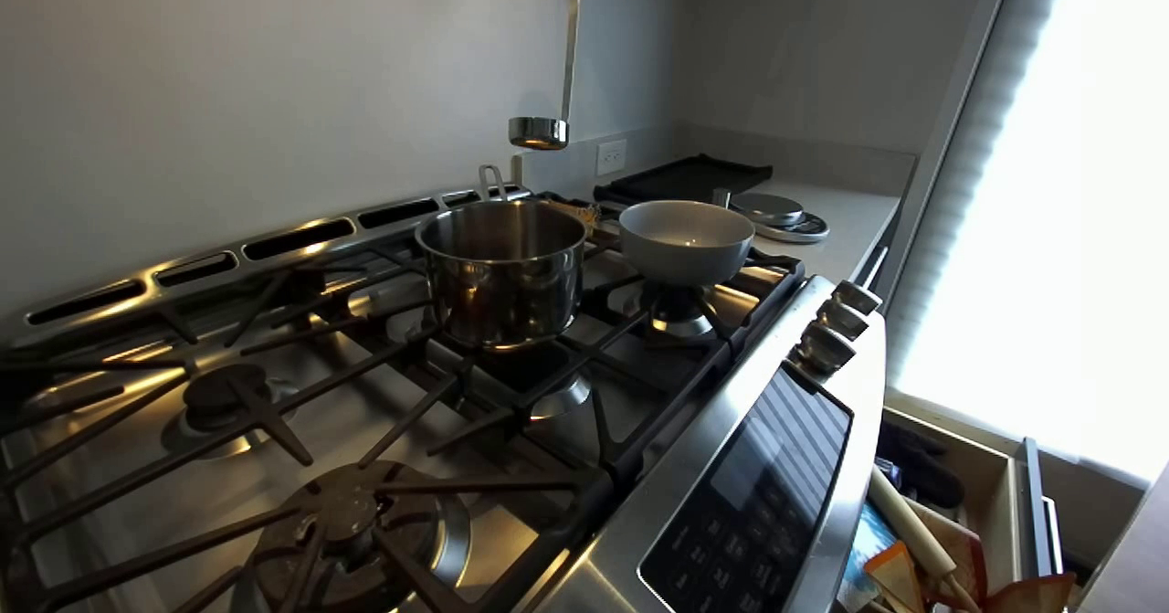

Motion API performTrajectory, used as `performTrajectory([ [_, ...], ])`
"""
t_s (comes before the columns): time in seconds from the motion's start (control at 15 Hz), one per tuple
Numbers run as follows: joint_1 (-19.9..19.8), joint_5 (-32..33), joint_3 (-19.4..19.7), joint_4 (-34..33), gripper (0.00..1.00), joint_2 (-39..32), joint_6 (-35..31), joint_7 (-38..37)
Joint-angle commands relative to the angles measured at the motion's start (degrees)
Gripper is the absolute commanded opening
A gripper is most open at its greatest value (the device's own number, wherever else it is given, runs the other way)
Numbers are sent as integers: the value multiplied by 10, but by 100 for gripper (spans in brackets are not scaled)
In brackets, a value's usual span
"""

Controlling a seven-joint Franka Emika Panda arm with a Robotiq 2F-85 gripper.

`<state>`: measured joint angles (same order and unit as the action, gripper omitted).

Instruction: Pick up the silver serving spoon from the silver pot and put it in the white bowl

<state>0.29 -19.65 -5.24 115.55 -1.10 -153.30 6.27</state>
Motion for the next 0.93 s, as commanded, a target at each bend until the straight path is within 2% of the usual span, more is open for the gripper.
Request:
performTrajectory([
  [0.0, 0, 33, 21, 144, 1, 101, -115, -80],
  [0.07, -5, 54, 25, 177, 1, 123, -141, -104],
  [0.2, -56, 140, 8, 244, 1, 175, -158, -187],
  [0.27, -97, 200, -9, 276, 1, 210, -122, -237],
  [0.33, -131, 244, -26, 306, 1, 242, -117, -277],
  [0.47, -189, 297, -56, 350, 1, 299, -100, -340],
  [0.53, -234, 333, -85, 368, 1, 319, -111, -382],
  [0.87, -303, 347, -161, 397, 1, 349, -132, -436],
])
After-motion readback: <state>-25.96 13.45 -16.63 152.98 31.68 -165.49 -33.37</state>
